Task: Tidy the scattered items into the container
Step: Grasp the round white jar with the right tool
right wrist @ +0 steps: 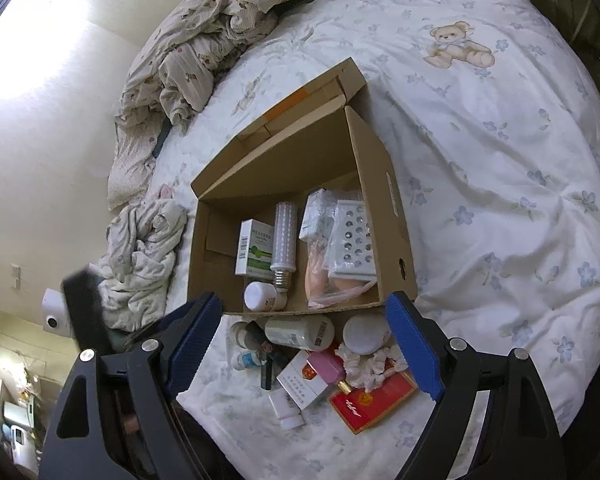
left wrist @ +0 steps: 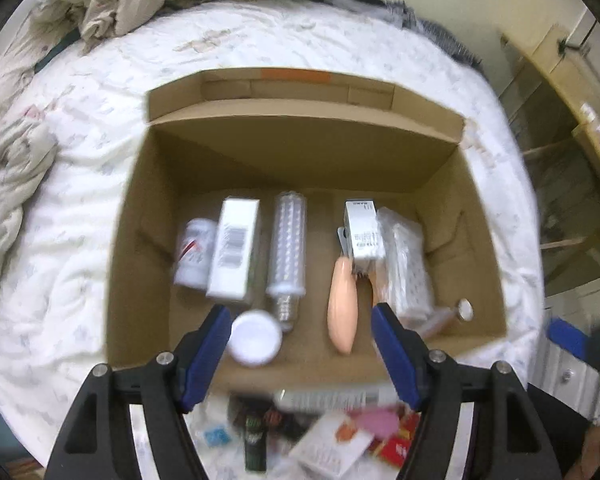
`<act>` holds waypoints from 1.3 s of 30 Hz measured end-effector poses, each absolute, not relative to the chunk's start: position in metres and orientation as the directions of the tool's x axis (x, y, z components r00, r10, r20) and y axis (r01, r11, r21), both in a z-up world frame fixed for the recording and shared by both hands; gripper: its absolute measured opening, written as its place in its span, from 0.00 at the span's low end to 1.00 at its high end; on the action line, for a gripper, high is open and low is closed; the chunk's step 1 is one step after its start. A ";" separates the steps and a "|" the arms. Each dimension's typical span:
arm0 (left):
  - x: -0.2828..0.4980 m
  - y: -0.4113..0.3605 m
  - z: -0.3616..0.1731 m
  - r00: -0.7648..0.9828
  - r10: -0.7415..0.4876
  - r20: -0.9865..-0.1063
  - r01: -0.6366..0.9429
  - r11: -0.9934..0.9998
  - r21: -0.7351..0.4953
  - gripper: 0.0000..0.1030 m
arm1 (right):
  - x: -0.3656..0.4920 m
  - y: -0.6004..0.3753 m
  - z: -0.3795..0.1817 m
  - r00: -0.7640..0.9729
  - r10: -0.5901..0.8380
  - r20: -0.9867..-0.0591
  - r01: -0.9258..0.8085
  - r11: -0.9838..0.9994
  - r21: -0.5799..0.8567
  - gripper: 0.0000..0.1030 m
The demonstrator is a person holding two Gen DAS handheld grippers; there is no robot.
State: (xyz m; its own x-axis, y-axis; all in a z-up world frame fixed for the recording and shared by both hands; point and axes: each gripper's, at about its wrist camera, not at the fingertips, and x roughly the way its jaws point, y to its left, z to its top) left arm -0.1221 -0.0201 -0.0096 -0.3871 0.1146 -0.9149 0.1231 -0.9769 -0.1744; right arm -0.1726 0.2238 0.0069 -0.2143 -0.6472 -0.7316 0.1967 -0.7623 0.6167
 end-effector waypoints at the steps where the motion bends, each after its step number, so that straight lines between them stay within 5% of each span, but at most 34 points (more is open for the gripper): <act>1: -0.111 -0.026 -0.005 -0.395 0.124 -0.910 0.122 -0.975 -0.186 0.71 | -0.172 0.225 0.005 -0.209 -0.651 -0.730 0.194 -0.759 0.621 0.85; 7: -0.066 -0.059 -0.007 -0.417 0.119 -0.901 0.152 -0.968 -0.198 0.71 | -0.165 0.225 -0.009 -0.081 -0.747 -0.660 0.183 -0.662 0.727 0.85; 16: -0.024 -0.104 -0.034 -0.446 0.137 -0.884 0.251 -0.929 -0.271 0.71 | -0.149 0.188 -0.052 -0.034 -0.511 -0.859 0.312 -0.822 0.476 0.85; 25: -0.014 -0.101 -0.040 -0.448 0.133 -0.884 0.223 -0.941 -0.255 0.71 | -0.157 0.153 -0.066 -0.148 -0.364 -0.920 0.417 -0.866 0.276 0.64; 32: -0.014 -0.087 -0.047 -0.425 0.138 -0.895 0.188 -0.953 -0.236 0.71 | -0.169 0.155 -0.087 -0.100 -0.332 -0.938 0.364 -0.889 0.276 0.44; 39: -0.012 -0.051 -0.067 -0.336 0.175 -0.925 0.060 -0.977 -0.206 0.71 | -0.161 0.164 -0.056 -0.167 -0.381 -0.909 0.406 -0.867 0.289 0.44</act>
